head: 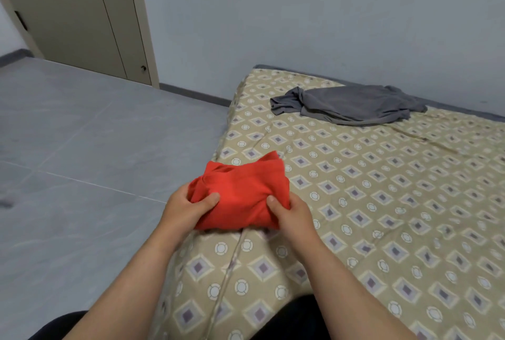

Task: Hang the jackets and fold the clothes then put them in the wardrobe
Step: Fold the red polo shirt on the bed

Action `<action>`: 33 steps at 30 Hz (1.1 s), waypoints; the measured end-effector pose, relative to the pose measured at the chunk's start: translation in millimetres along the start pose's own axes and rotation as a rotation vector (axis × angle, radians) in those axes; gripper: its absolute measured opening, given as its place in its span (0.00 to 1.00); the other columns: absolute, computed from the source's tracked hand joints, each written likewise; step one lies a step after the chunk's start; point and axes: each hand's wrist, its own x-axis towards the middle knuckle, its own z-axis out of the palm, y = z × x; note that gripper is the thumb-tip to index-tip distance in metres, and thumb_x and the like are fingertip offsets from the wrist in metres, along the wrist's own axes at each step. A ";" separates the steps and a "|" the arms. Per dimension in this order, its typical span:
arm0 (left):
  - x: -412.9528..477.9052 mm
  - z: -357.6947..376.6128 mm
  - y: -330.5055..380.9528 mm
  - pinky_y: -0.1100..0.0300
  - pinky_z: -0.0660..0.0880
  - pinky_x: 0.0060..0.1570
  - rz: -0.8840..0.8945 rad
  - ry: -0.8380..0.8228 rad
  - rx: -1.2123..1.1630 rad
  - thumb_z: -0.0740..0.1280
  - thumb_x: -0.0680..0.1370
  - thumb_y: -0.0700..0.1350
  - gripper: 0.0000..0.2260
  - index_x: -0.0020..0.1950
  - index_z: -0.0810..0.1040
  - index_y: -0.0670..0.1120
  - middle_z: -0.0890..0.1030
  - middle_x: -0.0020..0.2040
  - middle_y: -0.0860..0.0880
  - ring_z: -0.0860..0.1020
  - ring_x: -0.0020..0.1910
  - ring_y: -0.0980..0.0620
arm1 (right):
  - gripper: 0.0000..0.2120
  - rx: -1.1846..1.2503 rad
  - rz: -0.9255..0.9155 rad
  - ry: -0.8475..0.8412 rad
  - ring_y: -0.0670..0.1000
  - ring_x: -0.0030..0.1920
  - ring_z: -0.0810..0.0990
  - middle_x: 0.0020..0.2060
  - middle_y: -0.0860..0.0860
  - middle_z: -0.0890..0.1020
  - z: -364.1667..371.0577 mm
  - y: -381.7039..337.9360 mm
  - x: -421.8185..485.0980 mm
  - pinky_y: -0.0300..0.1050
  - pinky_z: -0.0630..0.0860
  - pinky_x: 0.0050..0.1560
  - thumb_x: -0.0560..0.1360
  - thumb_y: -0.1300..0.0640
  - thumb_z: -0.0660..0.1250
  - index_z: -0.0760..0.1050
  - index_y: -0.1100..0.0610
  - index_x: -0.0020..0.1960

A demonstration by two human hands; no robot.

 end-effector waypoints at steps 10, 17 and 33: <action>24.2 15.5 -9.1 0.59 0.74 0.40 0.085 0.084 0.170 0.73 0.73 0.45 0.06 0.45 0.78 0.52 0.81 0.41 0.55 0.80 0.41 0.53 | 0.09 -0.003 0.170 0.208 0.52 0.50 0.83 0.45 0.47 0.84 5.8 30.6 38.3 0.50 0.77 0.55 0.76 0.46 0.69 0.79 0.51 0.49; 47.0 33.3 -5.0 0.77 0.68 0.43 0.258 0.201 0.288 0.73 0.74 0.39 0.17 0.57 0.75 0.55 0.79 0.48 0.60 0.77 0.45 0.68 | 0.32 -0.175 -0.062 0.183 0.46 0.69 0.70 0.73 0.45 0.69 18.4 32.9 45.4 0.41 0.65 0.69 0.79 0.58 0.63 0.56 0.47 0.80; 51.6 74.4 -36.4 0.50 0.38 0.76 0.480 -0.161 1.238 0.49 0.81 0.64 0.30 0.81 0.51 0.54 0.51 0.82 0.51 0.47 0.80 0.51 | 0.25 -0.385 0.015 0.151 0.50 0.55 0.73 0.61 0.52 0.67 26.0 48.6 49.6 0.39 0.65 0.56 0.84 0.58 0.52 0.57 0.46 0.80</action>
